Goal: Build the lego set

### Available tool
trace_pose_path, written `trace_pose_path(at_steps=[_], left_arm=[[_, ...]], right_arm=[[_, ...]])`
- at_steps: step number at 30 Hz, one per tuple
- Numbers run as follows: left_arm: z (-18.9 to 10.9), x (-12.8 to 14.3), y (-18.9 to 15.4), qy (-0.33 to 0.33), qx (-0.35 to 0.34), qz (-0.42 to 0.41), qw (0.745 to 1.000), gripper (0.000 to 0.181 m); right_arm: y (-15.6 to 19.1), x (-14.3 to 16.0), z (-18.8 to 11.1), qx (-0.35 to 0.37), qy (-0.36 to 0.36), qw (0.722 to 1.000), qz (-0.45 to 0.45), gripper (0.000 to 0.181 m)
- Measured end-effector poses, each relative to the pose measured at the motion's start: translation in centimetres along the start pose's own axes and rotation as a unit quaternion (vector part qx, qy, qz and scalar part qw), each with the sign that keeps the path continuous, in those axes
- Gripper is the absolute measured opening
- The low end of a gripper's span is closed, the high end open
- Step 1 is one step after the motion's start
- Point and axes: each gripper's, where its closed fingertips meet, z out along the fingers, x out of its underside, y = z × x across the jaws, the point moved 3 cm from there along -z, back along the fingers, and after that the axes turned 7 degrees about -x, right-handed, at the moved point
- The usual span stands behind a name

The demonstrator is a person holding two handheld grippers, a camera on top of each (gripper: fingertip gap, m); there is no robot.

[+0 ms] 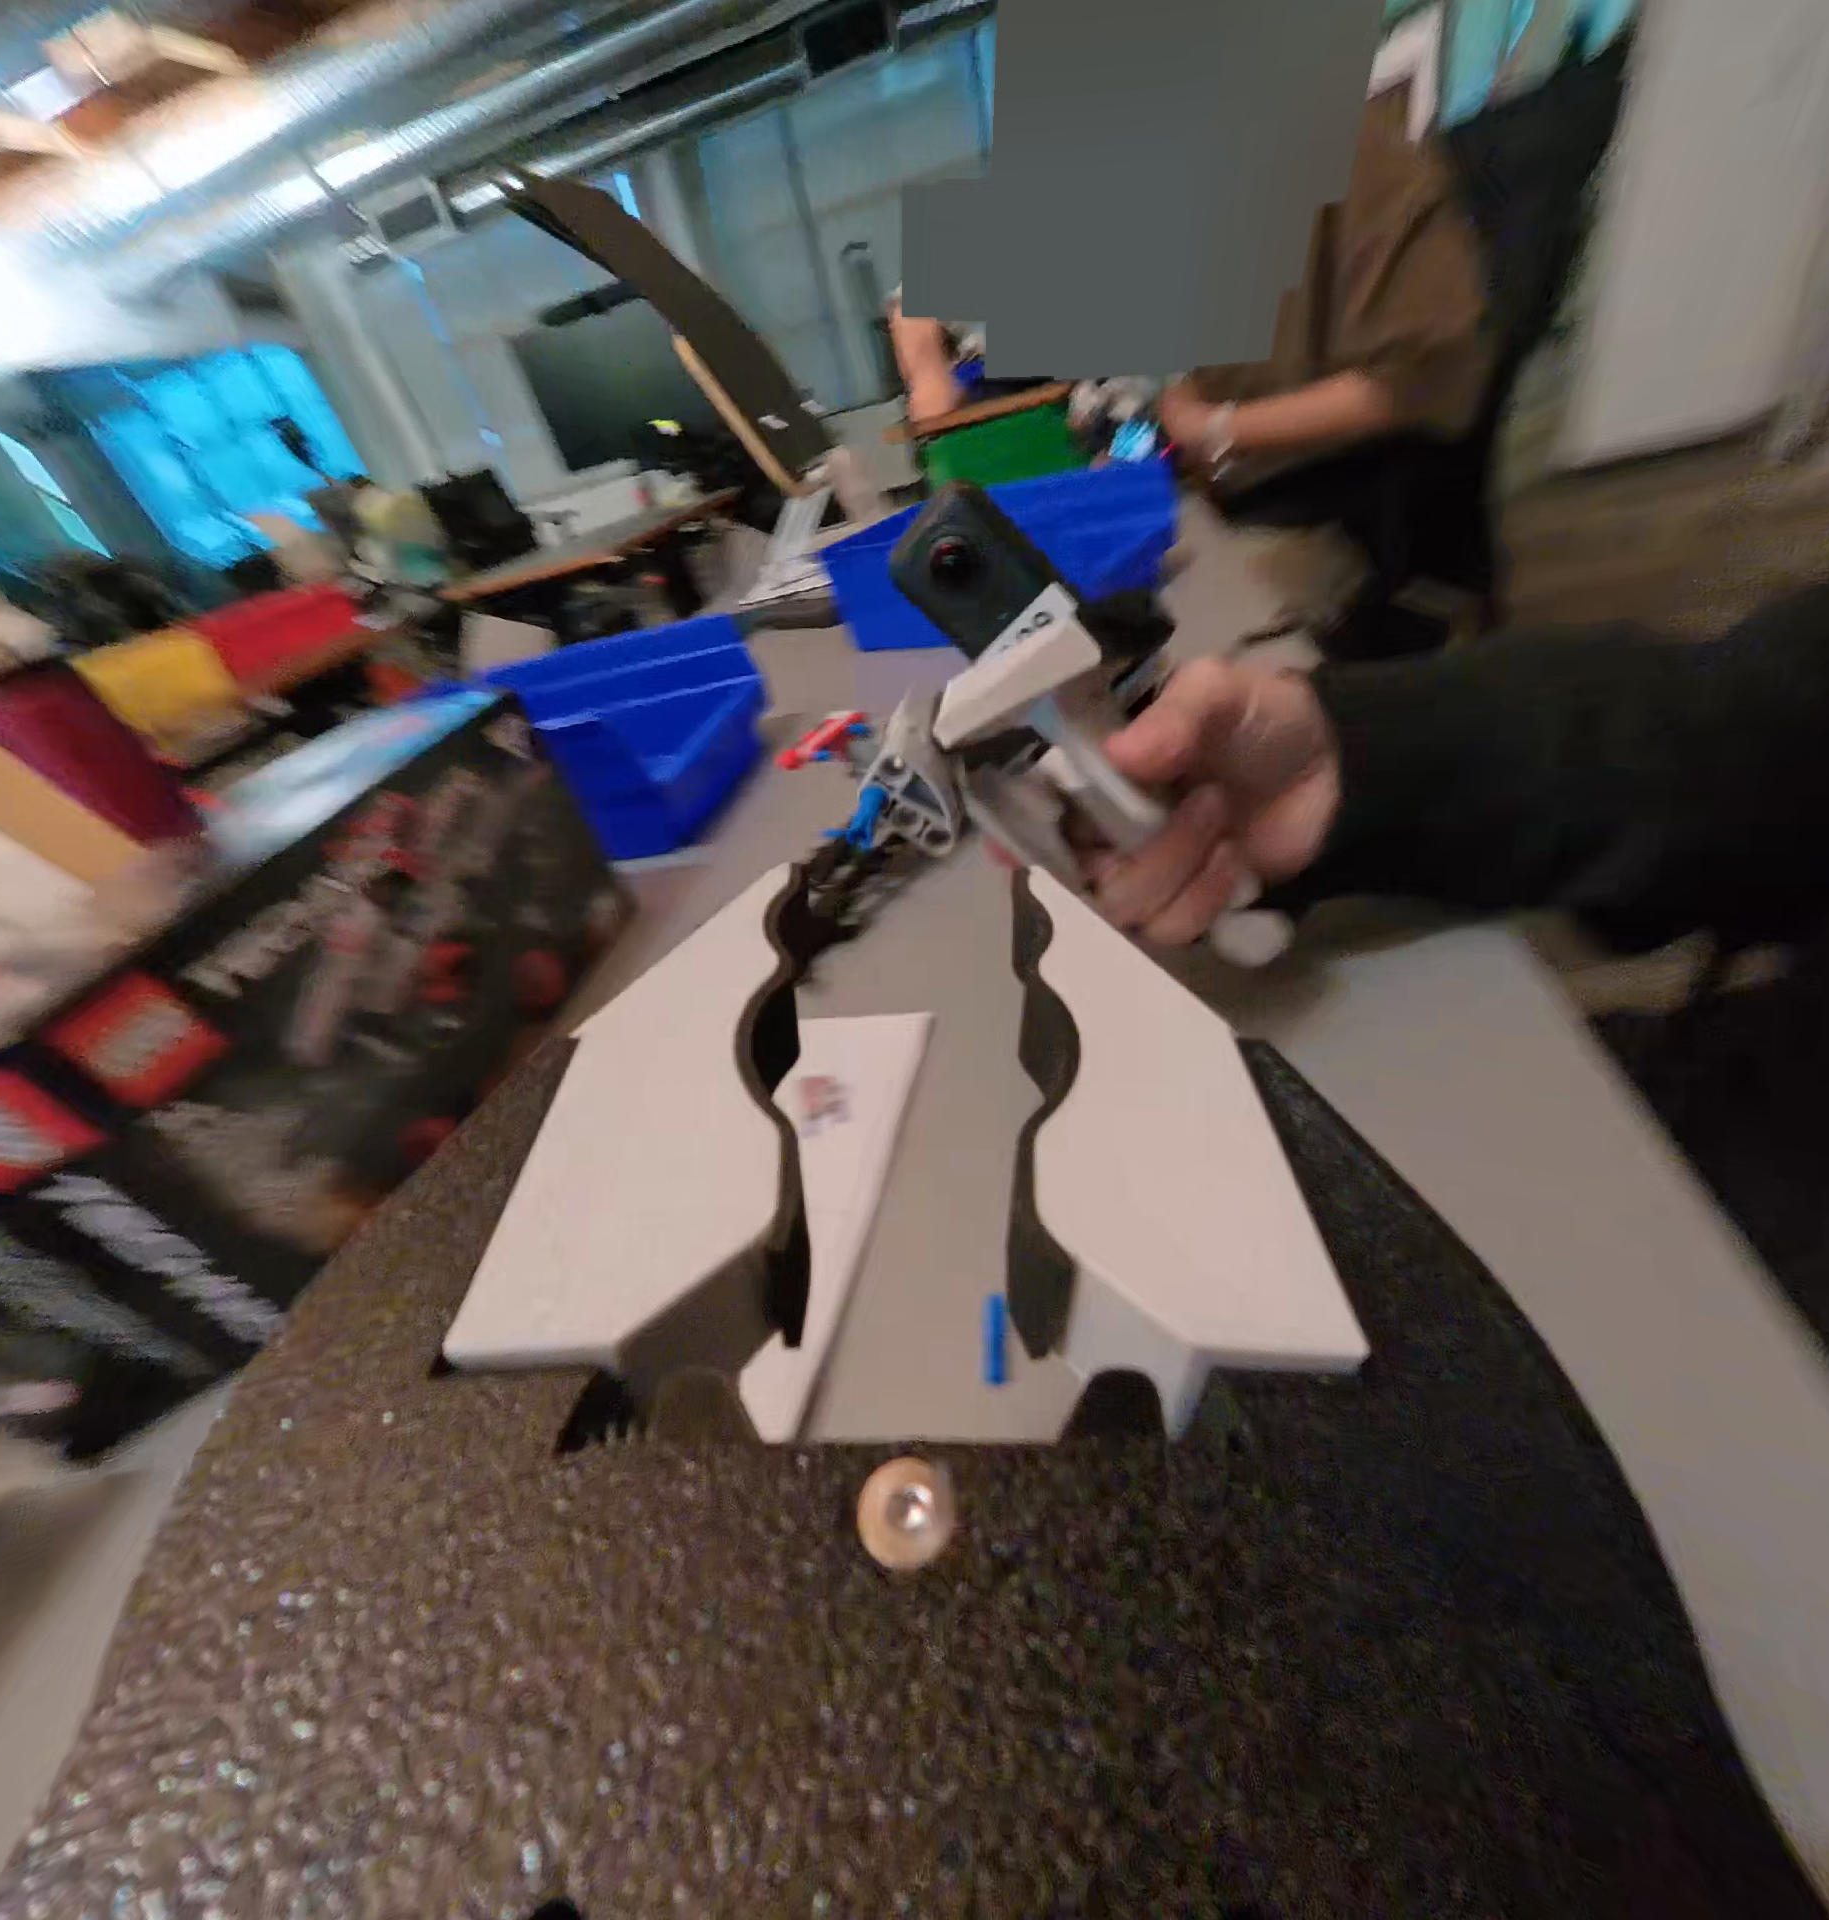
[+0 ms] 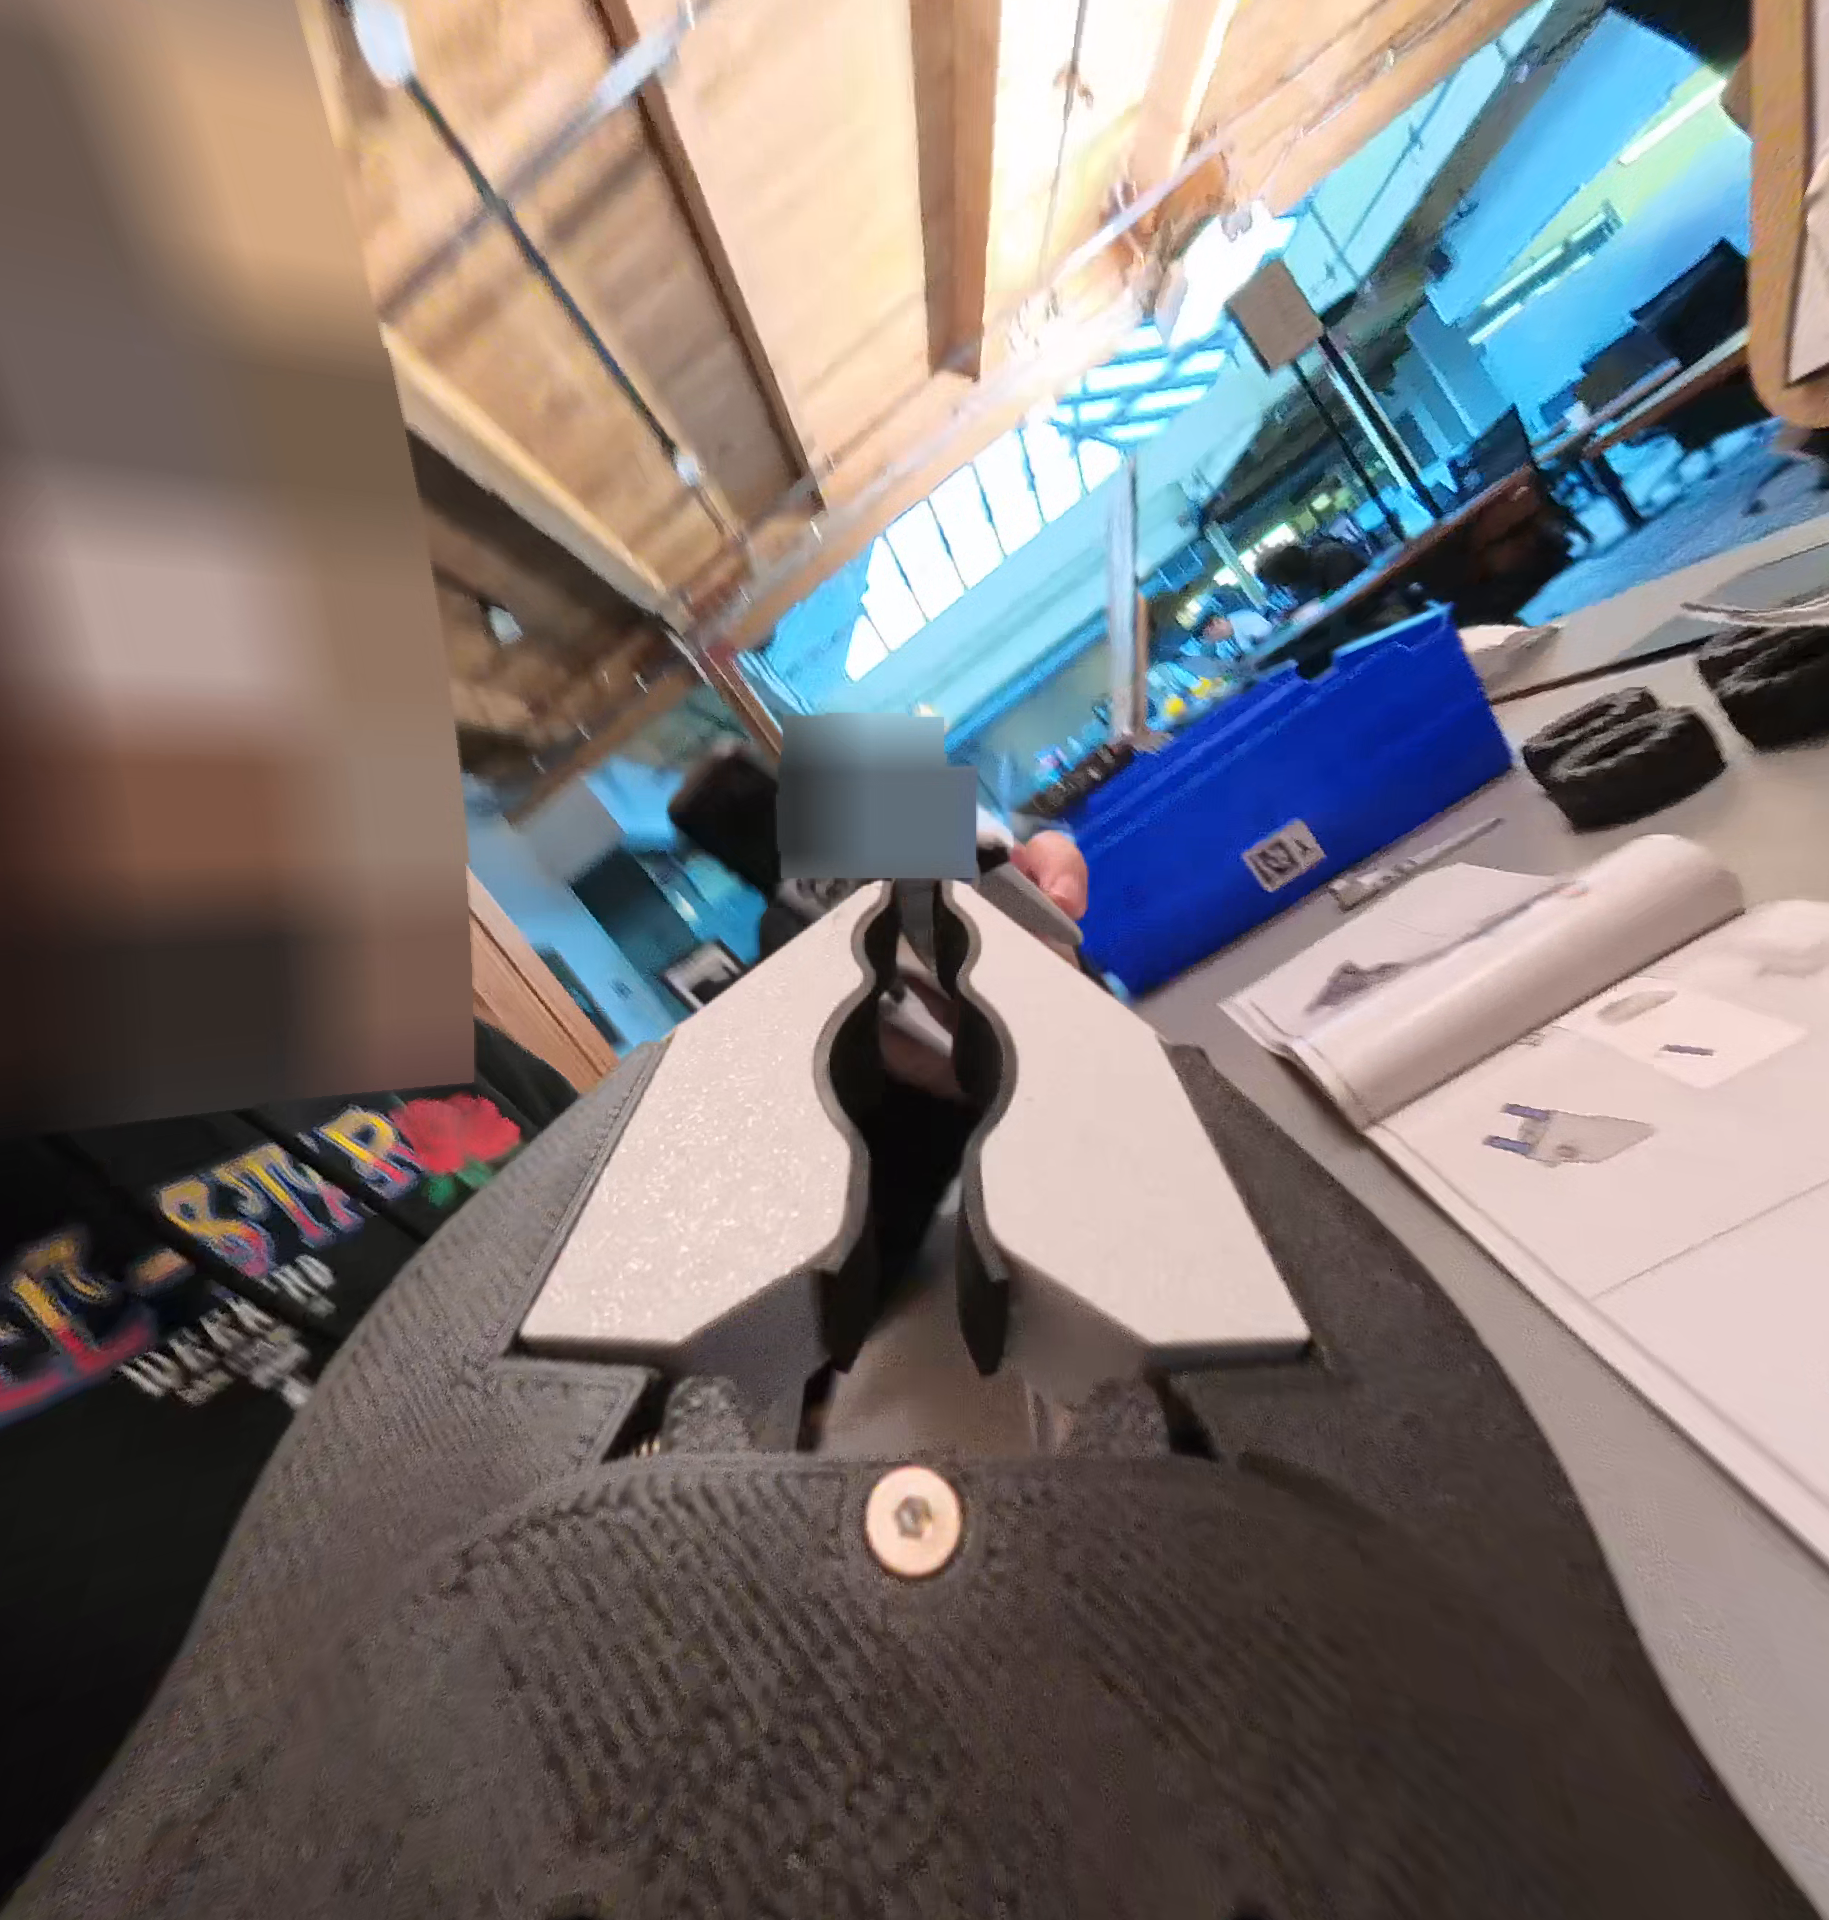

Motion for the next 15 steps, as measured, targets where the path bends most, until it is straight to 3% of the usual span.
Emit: trace_pose_path(at_steps=[3, 6, 15], left_arm=[[0.2, -0.1, -0.2, 0.025, -0.056, 0.14, 0.988, 0.044], [0.9, -0.3, -0.8, 0.026, -0.078, 0.206, 0.975, 0.044], [1.1, 0.2, -1.0, 0.025, -0.075, 0.211, 0.974, 0.025]], right_arm=[[-0.4, 0.2, 0.1, -0.019, -0.024, 0.996, 0.079, 0.004], [-0.3, 0.8, 0.7, -0.043, -0.035, 0.99, 0.132, 0.004], [-1.1, 2.3, 1.6, -0.037, -0.026, 0.983, 0.177, 0.004]])
